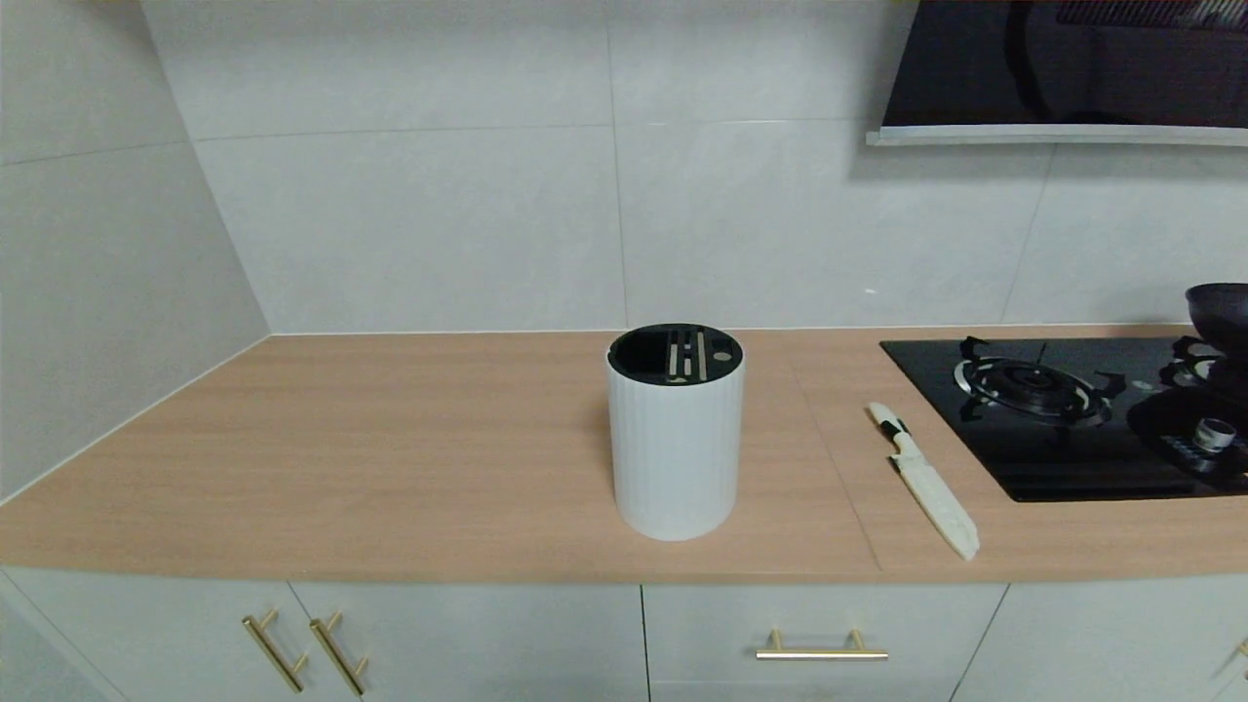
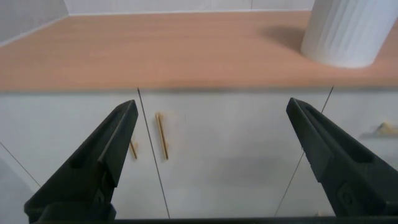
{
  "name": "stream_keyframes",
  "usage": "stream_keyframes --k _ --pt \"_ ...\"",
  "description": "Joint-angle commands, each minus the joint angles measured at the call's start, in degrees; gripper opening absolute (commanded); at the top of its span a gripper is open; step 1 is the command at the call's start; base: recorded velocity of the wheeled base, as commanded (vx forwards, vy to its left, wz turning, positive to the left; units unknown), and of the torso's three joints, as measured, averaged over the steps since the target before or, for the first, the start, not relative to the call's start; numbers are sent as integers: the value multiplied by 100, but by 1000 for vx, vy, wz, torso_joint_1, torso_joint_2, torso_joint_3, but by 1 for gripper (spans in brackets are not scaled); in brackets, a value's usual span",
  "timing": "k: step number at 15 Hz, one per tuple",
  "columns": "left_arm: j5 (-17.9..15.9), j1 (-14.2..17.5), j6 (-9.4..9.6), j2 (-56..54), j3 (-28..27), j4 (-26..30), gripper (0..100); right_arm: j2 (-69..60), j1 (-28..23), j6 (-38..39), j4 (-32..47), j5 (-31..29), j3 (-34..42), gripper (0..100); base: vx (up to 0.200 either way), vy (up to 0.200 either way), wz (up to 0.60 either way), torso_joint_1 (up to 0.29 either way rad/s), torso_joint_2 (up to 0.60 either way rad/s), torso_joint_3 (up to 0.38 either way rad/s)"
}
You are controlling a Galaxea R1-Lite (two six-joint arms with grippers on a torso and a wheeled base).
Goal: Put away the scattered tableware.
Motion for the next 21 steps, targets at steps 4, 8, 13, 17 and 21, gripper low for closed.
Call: stream_keyframes --k 4,8,13,17,21 --pt "1 4 -1 2 0 -2 100 9 1 -1 -4 -2 0 100 0 0 0 266 -570 -305" --pt "1 4 -1 2 0 -2 100 9 1 -1 -4 -2 0 100 0 0 0 272 -571 -300" --pt "1 4 -1 2 0 -2 100 9 1 -9 -4 -2 0 100 0 0 0 168 -344 -183" --pt "10 4 -10 2 0 -2 100 9 1 -36 -4 7 0 100 0 0 0 0 0 0" --pt "1 4 -1 2 0 -2 100 9 1 -80 -4 42 0 100 0 0 0 0 0 0"
